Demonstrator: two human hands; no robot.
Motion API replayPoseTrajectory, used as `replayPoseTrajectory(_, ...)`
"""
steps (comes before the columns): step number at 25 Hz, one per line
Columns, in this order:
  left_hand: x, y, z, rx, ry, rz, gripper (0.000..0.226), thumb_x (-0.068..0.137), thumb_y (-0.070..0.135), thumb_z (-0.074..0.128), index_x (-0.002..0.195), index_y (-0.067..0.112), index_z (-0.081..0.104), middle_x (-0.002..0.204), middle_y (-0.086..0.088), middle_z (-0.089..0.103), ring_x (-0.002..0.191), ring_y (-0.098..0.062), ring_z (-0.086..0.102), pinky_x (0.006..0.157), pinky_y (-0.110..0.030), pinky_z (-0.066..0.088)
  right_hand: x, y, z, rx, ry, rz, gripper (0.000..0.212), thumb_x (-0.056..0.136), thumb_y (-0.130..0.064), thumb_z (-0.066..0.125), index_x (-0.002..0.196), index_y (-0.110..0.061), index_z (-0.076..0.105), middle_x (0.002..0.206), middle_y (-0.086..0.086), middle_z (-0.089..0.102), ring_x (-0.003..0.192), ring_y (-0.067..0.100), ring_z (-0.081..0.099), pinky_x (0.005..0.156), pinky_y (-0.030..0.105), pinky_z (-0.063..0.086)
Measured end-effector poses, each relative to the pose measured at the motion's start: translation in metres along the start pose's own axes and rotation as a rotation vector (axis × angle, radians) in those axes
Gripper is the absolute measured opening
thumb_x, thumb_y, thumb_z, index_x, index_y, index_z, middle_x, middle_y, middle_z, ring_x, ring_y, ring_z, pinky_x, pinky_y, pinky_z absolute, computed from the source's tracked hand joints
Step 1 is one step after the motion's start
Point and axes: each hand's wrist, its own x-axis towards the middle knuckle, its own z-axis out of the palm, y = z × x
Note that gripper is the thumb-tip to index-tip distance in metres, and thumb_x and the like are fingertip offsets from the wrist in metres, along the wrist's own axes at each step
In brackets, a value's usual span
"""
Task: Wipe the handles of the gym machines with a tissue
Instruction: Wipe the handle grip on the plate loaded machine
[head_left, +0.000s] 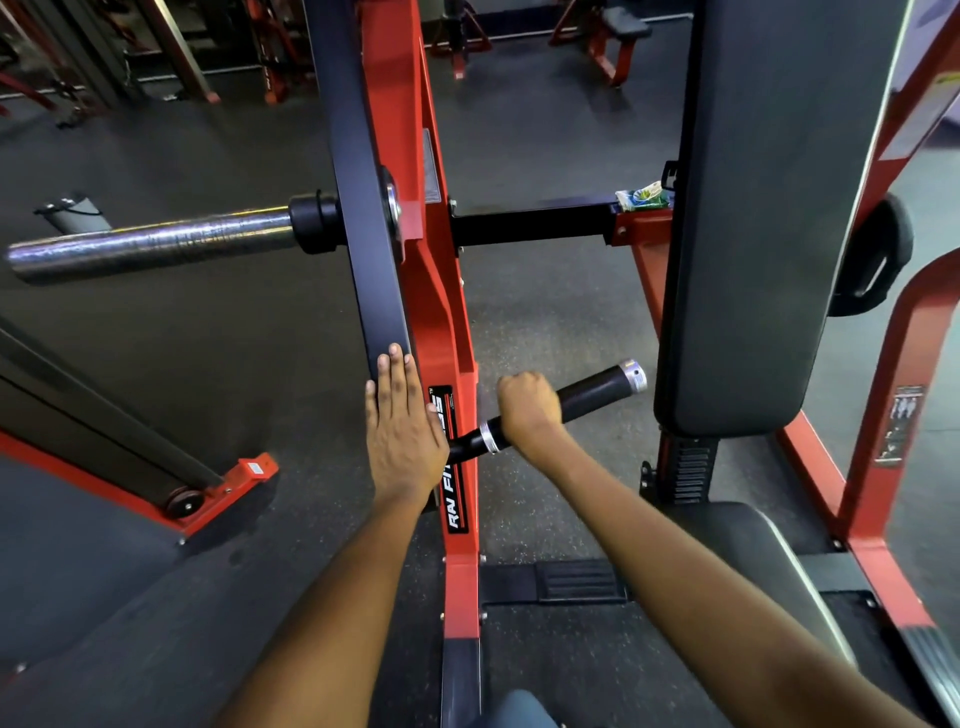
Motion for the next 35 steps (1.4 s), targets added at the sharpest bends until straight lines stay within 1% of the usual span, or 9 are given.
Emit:
replayPoseTrajectory(5,0.0,0.001,-0.001,-0.024,-0.004,0.009,0.06,0.098,0.024,0.024,0.151,0.001,0.009,0.161,-0.013,0.01,0.149,-0.022,0.002,0.121,-0.038,0.002,-0.043,0.005,0.05,0.243,0.272,-0.331,0.015,0.077,0.001,0.059,0.088,-0.001,0.068,0.088,0.01,0.069,0.094,0.018,0.049,0.076,0.03,0.052)
replayPoseTrajectory(10,0.002,0.001,-0.005,-0.047,-0.025,0.012,0.062,0.097,0.023,0.027,0.152,0.001,0.01,0.161,-0.014,0.01,0.149,-0.023,0.003,0.121,-0.042,0.007,-0.068,0.032,0.063,0.373,0.207,-0.368,0.036,0.09,-0.016,0.041,0.112,-0.002,0.066,0.114,0.011,0.063,0.111,0.014,0.054,0.1,0.018,0.038)
replayPoseTrajectory(13,0.001,0.002,-0.007,-0.084,-0.042,0.032,0.062,0.098,0.023,0.03,0.152,0.0,0.009,0.161,-0.015,0.009,0.149,-0.026,0.005,0.121,-0.043,0.007,-0.084,0.045,0.069,0.366,0.104,-0.249,0.03,0.093,-0.018,0.045,0.112,-0.005,0.065,0.115,0.009,0.06,0.111,0.019,0.055,0.096,0.021,0.039)
replayPoseTrajectory(16,0.001,0.002,-0.012,-0.097,-0.093,0.054,0.063,0.099,0.027,0.029,0.151,-0.002,0.008,0.16,-0.018,0.009,0.149,-0.029,0.007,0.12,-0.045,0.009,-0.106,0.057,0.057,0.367,0.157,0.095,0.024,0.095,-0.022,0.047,0.109,-0.012,0.064,0.113,0.005,0.058,0.109,0.024,0.053,0.083,0.023,0.039)
replayPoseTrajectory(19,0.003,0.005,-0.025,-0.114,-0.185,0.05,0.064,0.102,0.029,0.033,0.151,-0.003,0.007,0.16,-0.019,0.003,0.149,-0.031,0.001,0.12,-0.047,0.003,-0.116,0.055,0.029,0.475,0.169,0.232,0.027,0.094,-0.009,0.046,0.118,-0.001,0.056,0.119,0.017,0.05,0.113,0.034,0.046,0.09,0.031,0.035)
replayPoseTrajectory(21,-0.002,0.017,-0.037,-0.168,-0.238,0.077,0.064,0.101,0.03,0.04,0.151,-0.001,0.014,0.16,-0.019,0.008,0.149,-0.03,0.004,0.12,-0.046,0.0,-0.128,0.057,0.01,0.557,0.221,0.332,0.019,0.093,-0.013,0.049,0.097,0.004,0.057,0.104,0.012,0.043,0.099,0.036,0.051,0.084,0.037,0.042)
replayPoseTrajectory(25,-0.037,0.068,-0.068,-0.334,-0.321,0.342,0.052,0.1,0.028,0.045,0.147,0.006,0.037,0.154,-0.012,0.035,0.146,-0.024,0.024,0.121,-0.04,0.012,-0.167,0.075,-0.004,0.546,0.381,0.421,0.026,0.092,-0.026,0.05,0.078,-0.004,0.05,0.104,0.002,0.037,0.084,0.024,0.05,0.073,0.037,0.049)
replayPoseTrajectory(29,-0.061,0.141,-0.086,-0.35,-0.384,0.526,0.049,0.101,0.031,0.042,0.145,0.009,0.04,0.153,-0.008,0.037,0.145,-0.022,0.027,0.119,-0.037,0.013,-0.214,0.108,-0.032,0.325,0.395,0.442,0.017,0.087,-0.02,0.05,0.08,-0.004,0.054,0.095,0.012,0.05,0.086,0.032,0.049,0.068,0.032,0.033)
replayPoseTrajectory(35,-0.095,0.258,-0.09,-0.371,-0.433,0.65,0.05,0.101,0.036,0.038,0.148,0.018,0.035,0.155,0.001,0.031,0.145,-0.014,0.022,0.118,-0.03,0.011,-0.282,0.202,-0.058,0.237,0.546,0.591,0.011,0.088,-0.018,0.054,0.082,-0.009,0.056,0.091,0.011,0.061,0.089,0.033,0.058,0.068,0.037,0.04)
